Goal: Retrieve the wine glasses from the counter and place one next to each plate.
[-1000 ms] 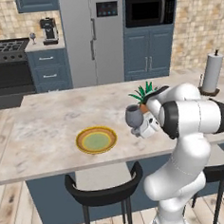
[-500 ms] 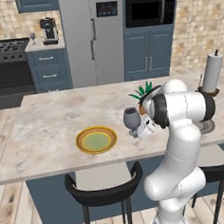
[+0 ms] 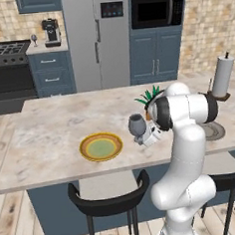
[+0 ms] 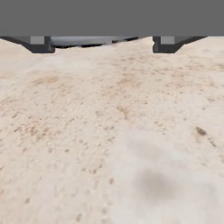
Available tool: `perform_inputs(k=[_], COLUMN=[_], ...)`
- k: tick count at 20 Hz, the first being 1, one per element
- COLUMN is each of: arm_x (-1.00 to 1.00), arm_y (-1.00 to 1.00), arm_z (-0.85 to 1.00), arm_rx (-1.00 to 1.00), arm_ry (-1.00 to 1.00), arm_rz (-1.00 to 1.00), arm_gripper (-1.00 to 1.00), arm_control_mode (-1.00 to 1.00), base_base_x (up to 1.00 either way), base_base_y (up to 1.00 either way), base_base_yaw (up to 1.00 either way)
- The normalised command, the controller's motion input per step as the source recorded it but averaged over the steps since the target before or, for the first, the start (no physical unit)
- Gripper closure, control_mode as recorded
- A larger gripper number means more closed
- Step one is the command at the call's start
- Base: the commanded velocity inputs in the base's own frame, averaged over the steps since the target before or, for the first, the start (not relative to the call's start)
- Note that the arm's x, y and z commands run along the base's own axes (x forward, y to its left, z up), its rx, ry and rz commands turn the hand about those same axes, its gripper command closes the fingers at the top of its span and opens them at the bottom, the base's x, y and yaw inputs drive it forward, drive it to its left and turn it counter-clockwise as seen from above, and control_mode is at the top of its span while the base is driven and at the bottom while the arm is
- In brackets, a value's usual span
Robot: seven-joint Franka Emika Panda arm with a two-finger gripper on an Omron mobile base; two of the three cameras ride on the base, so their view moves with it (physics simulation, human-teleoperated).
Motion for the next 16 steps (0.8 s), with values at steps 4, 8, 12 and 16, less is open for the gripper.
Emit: perform_inputs(k=[4,8,12,16], arm_x=[0.26,0.1,0.19,0.25], arm_y=[0.0,0.21,0.23,0.21], arm_z=[-0.32,-0.26,-0.37,-0.43], arm_rx=[0.0,0.0,0.0,0.0], arm_ry=[0.0,0.0,0.0,0.0], arm_rz=[0.0,0.0,0.0,0.0], arm_gripper=[1.0,1.0,1.0,1.0], arm_control_mode=[-1.0,-1.0,-1.0,-1.0], base_base_x=[0.0,0.0,0.0,0.0], base_base_y=[0.0,0.0,0.0,0.0], base_base_yaw=[0.0,0.0,0.0,0.0])
